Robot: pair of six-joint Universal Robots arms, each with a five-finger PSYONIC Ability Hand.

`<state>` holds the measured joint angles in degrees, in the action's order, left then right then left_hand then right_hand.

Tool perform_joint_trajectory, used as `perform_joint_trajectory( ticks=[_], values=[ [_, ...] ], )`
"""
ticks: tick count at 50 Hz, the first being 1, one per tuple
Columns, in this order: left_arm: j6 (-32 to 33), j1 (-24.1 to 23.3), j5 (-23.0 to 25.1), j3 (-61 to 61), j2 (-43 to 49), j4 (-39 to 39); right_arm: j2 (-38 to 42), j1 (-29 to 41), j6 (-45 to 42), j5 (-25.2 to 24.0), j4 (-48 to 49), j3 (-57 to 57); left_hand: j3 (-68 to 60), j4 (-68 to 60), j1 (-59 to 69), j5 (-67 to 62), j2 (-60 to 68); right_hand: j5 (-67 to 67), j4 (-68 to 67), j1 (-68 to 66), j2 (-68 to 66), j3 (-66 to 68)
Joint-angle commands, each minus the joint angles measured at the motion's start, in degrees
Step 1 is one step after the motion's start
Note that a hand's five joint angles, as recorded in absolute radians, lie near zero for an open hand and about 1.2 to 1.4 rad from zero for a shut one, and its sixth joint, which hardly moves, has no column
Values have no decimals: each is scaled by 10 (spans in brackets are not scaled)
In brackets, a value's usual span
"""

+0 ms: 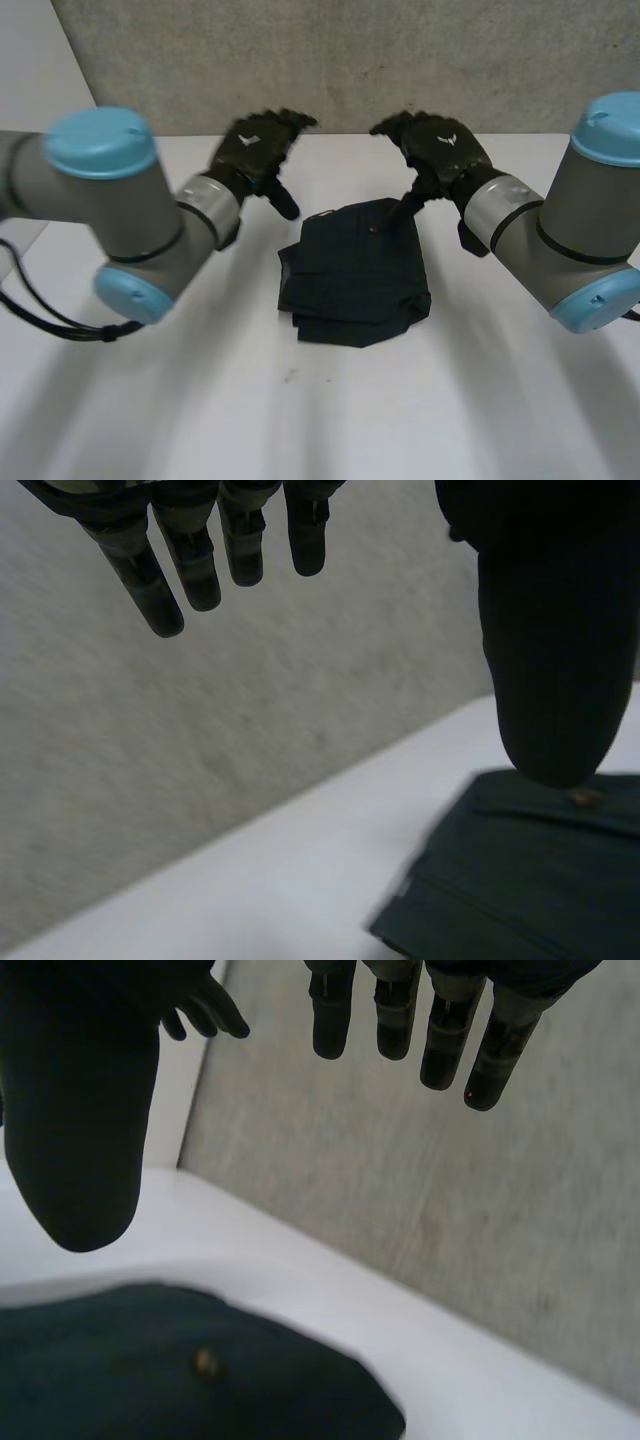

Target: Fold the shorts.

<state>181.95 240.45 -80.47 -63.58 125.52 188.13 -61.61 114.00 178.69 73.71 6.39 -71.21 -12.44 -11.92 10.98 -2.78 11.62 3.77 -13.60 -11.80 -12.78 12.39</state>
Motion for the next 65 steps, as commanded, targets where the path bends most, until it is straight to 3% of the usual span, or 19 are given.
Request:
perform_joint_trajectory(
  ticks=[1,5,8,17,26,34,38,45,51,65],
  values=[
    [3,-45,-4,113,126,-109,109,-9,-57,2,-114,70,0,-5,14,4,8,-38,36,18,28,-24],
    [6,-46,-12,150,176,-157,151,-10,-69,3,-138,94,-1,-7,16,2,9,-38,36,18,28,-24],
    [10,-48,-43,165,196,-185,172,-10,-74,3,-146,104,-5,-10,19,-1,13,-38,36,18,28,-24],
    [117,-55,-145,173,209,-226,187,-10,-106,1,-152,110,-3,-8,18,0,11,-38,36,18,28,-24],
    [129,-77,-158,167,189,-246,175,-8,-157,5,-162,110,-1,-7,16,2,9,-38,36,18,28,-24],
    [124,-77,-155,124,59,-248,26,-16,-137,19,-147,71,5,0,9,9,3,-38,36,18,28,-24],
    [96,-62,-153,80,-43,-247,-52,-42,-81,91,-115,41,9,4,6,12,-1,-38,36,18,28,-24],
    [3,30,-137,7,-224,-256,-198,-68,-52,191,-116,-22,9,4,6,12,-1,-38,36,18,28,-24],
    [-26,77,-87,-65,-323,-303,-249,-93,-54,190,-148,-60,9,4,6,12,-1,-38,36,18,28,-24],
    [-27,87,-86,-81,-382,-305,-283,-96,-54,184,-186,-67,16,10,-1,19,-7,-38,36,18,28,-24]
  ],
)
